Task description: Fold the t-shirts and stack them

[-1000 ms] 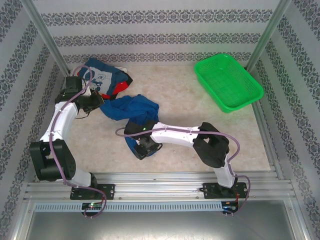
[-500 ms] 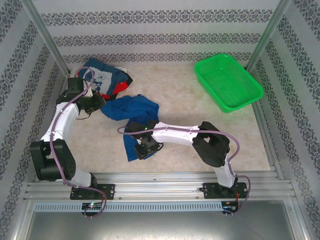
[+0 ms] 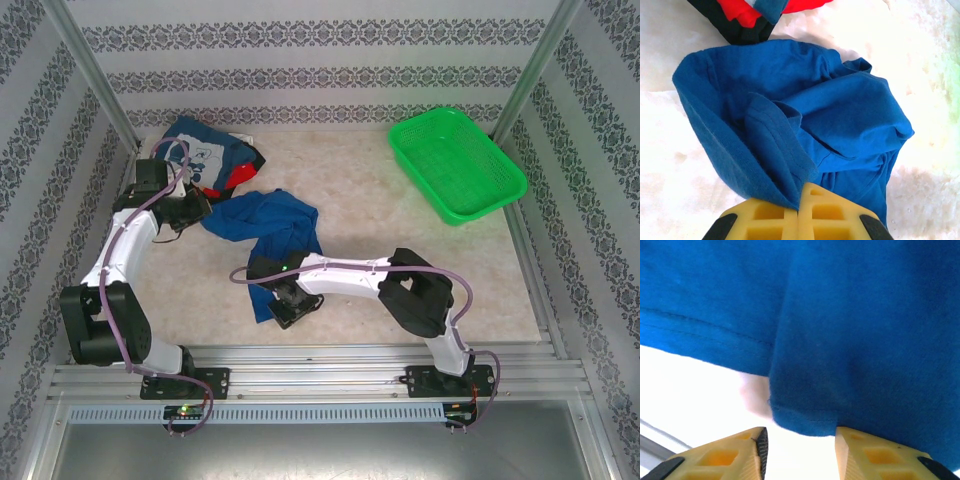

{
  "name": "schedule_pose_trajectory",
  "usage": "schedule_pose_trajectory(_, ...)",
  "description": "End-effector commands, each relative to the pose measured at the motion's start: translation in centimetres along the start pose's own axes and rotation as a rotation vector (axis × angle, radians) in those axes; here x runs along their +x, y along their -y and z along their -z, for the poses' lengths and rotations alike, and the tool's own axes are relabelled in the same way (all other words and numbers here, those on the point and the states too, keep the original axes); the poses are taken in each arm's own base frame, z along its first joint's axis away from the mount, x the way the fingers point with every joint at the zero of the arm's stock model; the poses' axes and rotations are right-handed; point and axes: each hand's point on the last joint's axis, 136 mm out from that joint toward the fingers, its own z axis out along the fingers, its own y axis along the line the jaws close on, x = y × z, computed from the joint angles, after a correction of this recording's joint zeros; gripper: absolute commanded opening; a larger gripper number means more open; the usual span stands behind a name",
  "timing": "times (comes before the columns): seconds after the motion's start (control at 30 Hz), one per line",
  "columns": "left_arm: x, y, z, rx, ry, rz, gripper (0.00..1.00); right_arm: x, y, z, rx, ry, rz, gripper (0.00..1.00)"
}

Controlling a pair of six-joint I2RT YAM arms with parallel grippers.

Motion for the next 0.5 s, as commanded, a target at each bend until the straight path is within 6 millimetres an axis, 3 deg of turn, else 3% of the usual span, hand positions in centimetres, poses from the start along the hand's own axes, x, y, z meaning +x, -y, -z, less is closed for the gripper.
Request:
schedule_pose_trajectory(0.0,0.2,0.6,0.5,0.018,0.016,-0.039,0.00,-0.2,0.7,-0.3,0.058,-0.004,0.005,0.39)
schedule_pose_trajectory(0.13,0.4,0.5,0.6,0.013,0.017,-0.042,0.00,-0.6,0.8,-0.5,0.069,0.005,0.001,0.35)
schedule_pose_trajectory(0.3,0.5,0.3,0.7,0.006,0.016,-0.049,0.00,-0.7,1.0,-0.5,0.071,0.011,-0.009,0.15)
schedule_pose_trajectory(0.47,0.5,0.2,1.0,-0.007,0.015,-0.064,0.00,-1.0,1.4,2.0,0.067,0.082,-0.014,0.06)
